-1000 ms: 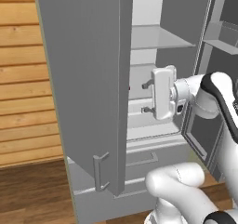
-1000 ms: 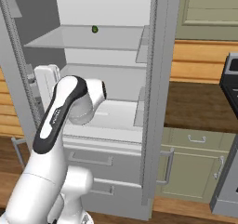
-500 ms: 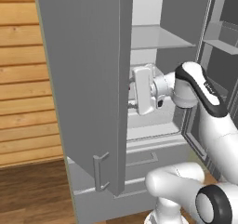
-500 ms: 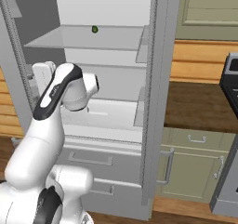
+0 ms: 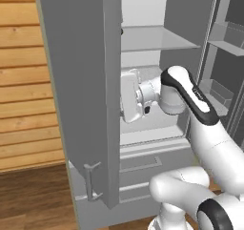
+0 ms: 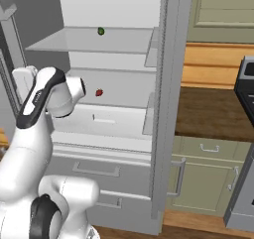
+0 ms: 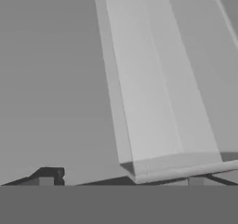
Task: Take the strawberry from the fridge and place it on top of the pancake, located on the dining counter.
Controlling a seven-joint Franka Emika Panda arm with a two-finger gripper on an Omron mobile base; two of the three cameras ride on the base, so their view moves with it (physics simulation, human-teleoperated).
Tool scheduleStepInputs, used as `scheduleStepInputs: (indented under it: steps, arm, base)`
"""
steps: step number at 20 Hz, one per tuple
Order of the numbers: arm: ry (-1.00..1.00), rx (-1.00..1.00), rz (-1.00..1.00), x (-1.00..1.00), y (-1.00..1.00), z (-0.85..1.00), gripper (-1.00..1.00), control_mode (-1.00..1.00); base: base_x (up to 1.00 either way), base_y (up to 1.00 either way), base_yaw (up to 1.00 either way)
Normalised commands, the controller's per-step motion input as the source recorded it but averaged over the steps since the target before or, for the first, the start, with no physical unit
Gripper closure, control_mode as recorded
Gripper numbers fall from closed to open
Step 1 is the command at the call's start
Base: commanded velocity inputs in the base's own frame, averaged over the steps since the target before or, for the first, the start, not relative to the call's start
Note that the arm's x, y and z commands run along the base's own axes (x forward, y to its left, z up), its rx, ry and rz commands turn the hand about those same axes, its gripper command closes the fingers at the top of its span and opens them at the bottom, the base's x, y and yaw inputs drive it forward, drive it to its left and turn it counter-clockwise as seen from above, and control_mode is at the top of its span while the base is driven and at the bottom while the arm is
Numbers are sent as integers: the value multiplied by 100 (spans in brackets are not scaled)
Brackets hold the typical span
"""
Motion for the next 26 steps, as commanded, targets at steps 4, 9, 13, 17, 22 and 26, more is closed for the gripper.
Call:
scheduleStepInputs:
  steps: [4, 9, 13, 17, 22, 26]
  arm:
    - [0, 0, 0, -45, 87, 0, -100, -100]
    - [0, 0, 0, -19, 76, 0, -100, -100]
    - [1, 0, 0, -1, 51, 0, -100, -100]
    - [1, -1, 0, 0, 33, 0, -100, -100]
    - [6, -3, -8, 0, -11, 0, -100, -100]
    - [9, -7, -9, 0, -61, 0, -100, -100]
  base:
    - [0, 0, 0]
    - [0, 0, 0]
    - [0, 0, 0]
    - [0, 0, 0]
    - [0, 0, 0]
    - [0, 0, 0]
